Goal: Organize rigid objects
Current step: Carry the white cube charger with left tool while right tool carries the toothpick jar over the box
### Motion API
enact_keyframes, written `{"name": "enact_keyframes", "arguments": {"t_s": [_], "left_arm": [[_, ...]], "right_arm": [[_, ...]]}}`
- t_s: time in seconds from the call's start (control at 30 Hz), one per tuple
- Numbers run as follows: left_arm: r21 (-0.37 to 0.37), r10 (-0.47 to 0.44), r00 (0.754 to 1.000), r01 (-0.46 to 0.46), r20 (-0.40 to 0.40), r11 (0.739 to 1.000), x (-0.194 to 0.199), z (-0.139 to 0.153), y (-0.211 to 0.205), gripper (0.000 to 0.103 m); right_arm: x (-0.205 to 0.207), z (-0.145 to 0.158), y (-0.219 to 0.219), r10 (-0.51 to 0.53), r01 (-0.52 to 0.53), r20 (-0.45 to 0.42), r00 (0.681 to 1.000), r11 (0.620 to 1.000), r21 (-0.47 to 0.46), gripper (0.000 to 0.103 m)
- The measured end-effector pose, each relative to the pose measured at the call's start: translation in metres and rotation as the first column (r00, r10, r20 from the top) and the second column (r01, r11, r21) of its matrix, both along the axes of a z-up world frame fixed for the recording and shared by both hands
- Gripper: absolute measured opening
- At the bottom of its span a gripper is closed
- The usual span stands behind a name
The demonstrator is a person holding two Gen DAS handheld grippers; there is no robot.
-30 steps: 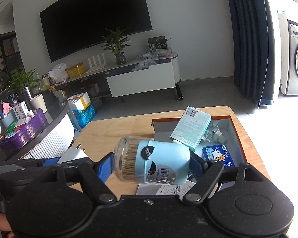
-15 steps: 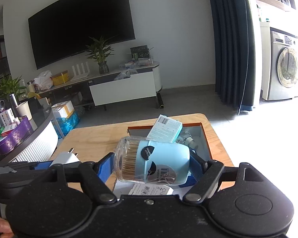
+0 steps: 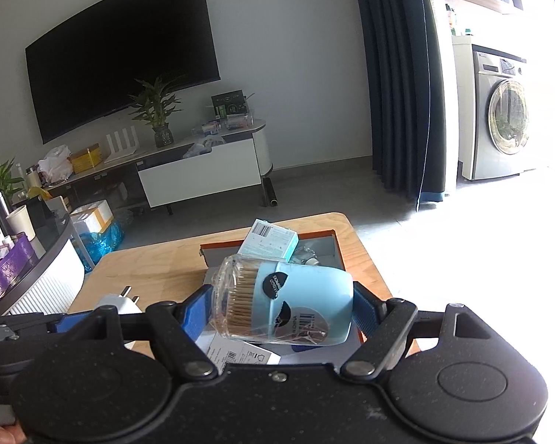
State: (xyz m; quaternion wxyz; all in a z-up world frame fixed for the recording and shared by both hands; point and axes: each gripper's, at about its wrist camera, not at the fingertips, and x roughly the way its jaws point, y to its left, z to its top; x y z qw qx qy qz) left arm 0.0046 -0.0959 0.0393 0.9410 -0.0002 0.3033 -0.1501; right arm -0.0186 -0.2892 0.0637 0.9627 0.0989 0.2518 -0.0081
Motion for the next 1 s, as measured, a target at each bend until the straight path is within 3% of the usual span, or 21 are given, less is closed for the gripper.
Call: {"name": "enact_keyframes", "arguments": {"t_s": [1.0], "left_arm": [[0.022,-0.058,0.998,0.059,-0.024,0.998,0.015,-0.006,-0.028,0.042]], "right_arm": [[0.016,-0.007,-0.007,0.001,-0.001,-0.013,1.0,1.0,0.012,0.092]]}}
